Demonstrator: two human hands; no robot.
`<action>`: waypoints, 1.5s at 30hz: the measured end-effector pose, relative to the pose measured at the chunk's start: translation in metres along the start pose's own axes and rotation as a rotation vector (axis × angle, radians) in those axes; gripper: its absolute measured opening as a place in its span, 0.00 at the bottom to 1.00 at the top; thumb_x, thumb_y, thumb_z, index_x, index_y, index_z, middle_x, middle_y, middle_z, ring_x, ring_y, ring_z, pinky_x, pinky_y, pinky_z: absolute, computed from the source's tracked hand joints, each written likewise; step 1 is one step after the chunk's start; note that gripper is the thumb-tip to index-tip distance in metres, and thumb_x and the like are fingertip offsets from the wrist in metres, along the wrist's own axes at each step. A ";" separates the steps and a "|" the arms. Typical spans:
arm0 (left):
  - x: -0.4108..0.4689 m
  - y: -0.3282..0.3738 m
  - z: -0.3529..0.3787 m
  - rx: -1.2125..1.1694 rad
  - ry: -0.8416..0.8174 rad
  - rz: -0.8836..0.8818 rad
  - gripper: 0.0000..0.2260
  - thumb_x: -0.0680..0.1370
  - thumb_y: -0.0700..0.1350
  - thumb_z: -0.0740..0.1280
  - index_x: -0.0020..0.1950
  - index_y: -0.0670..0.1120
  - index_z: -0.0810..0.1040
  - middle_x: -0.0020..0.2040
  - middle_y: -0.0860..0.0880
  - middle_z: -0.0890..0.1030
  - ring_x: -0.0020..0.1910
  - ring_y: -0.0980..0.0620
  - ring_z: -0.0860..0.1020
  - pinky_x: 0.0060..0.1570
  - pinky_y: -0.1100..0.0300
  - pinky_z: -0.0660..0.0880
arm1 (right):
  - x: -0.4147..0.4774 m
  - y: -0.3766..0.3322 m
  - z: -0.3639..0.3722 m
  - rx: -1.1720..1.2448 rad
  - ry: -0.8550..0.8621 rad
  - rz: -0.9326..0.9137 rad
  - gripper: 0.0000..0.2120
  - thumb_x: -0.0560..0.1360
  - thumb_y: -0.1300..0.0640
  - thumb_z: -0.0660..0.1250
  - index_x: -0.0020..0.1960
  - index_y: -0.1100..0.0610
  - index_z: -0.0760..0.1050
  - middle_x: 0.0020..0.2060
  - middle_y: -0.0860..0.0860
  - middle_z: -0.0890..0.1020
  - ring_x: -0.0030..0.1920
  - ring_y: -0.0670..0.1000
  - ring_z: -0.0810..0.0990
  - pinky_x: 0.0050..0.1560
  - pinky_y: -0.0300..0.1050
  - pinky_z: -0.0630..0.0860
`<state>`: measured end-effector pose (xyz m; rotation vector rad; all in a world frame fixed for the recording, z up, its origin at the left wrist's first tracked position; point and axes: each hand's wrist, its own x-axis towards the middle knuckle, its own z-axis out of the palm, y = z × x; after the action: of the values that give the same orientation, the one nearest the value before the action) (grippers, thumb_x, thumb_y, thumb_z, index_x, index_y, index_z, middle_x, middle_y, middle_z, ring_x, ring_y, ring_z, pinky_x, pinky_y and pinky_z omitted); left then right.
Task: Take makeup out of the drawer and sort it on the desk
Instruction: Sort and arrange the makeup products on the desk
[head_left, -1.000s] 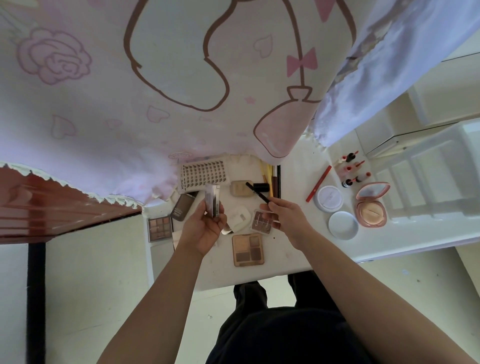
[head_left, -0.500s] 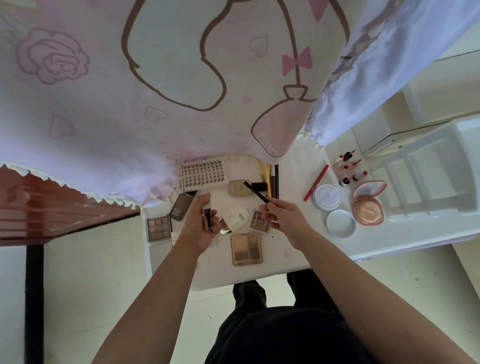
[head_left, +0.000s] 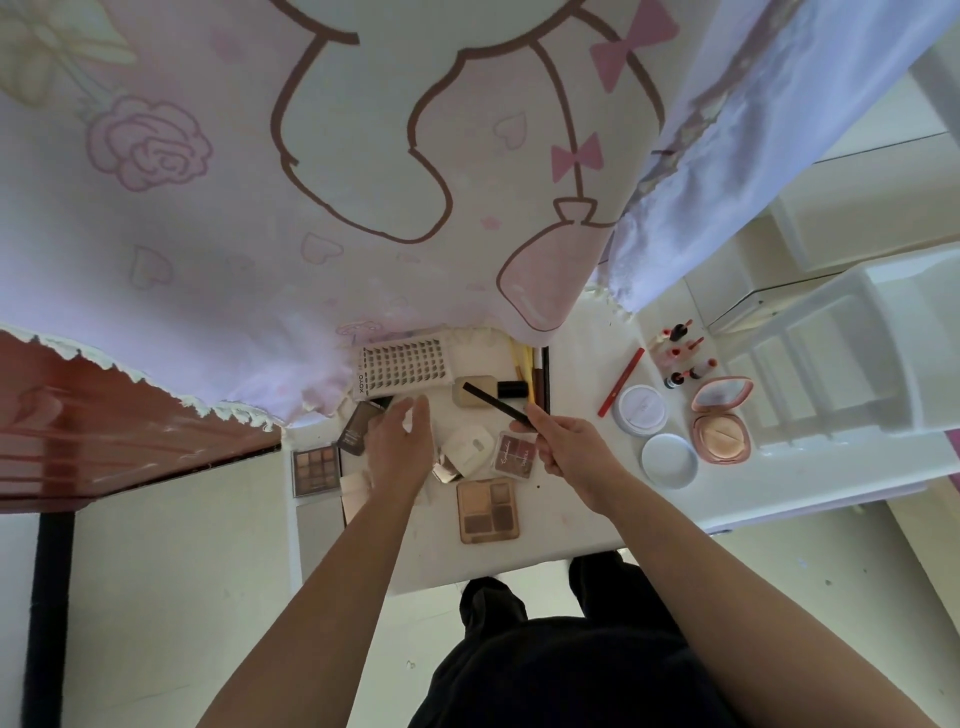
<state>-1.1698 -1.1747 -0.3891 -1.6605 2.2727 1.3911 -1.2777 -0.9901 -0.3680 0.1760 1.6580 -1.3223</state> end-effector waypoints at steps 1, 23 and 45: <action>-0.011 0.017 -0.005 -0.156 -0.018 0.009 0.21 0.80 0.63 0.57 0.48 0.47 0.78 0.47 0.48 0.80 0.48 0.50 0.77 0.48 0.54 0.74 | -0.003 -0.004 0.002 -0.002 -0.006 -0.016 0.20 0.80 0.41 0.63 0.52 0.55 0.86 0.27 0.46 0.67 0.32 0.47 0.64 0.37 0.40 0.66; -0.084 0.115 -0.047 -1.216 -0.296 -0.095 0.04 0.76 0.40 0.71 0.48 0.40 0.82 0.39 0.46 0.82 0.34 0.56 0.79 0.33 0.67 0.78 | -0.087 -0.050 0.013 -0.203 0.260 -0.792 0.13 0.84 0.52 0.57 0.64 0.39 0.74 0.34 0.38 0.77 0.37 0.41 0.75 0.45 0.33 0.73; -0.111 0.139 -0.052 -1.174 -0.370 0.061 0.09 0.73 0.42 0.70 0.51 0.39 0.81 0.40 0.46 0.83 0.35 0.56 0.78 0.36 0.66 0.78 | -0.118 -0.087 -0.013 -0.046 -0.065 -0.357 0.19 0.81 0.55 0.57 0.31 0.53 0.69 0.27 0.49 0.65 0.28 0.48 0.60 0.33 0.42 0.58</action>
<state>-1.2030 -1.1165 -0.2162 -1.1897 1.2858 3.0285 -1.2783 -0.9635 -0.2234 -0.1980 1.7153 -1.5326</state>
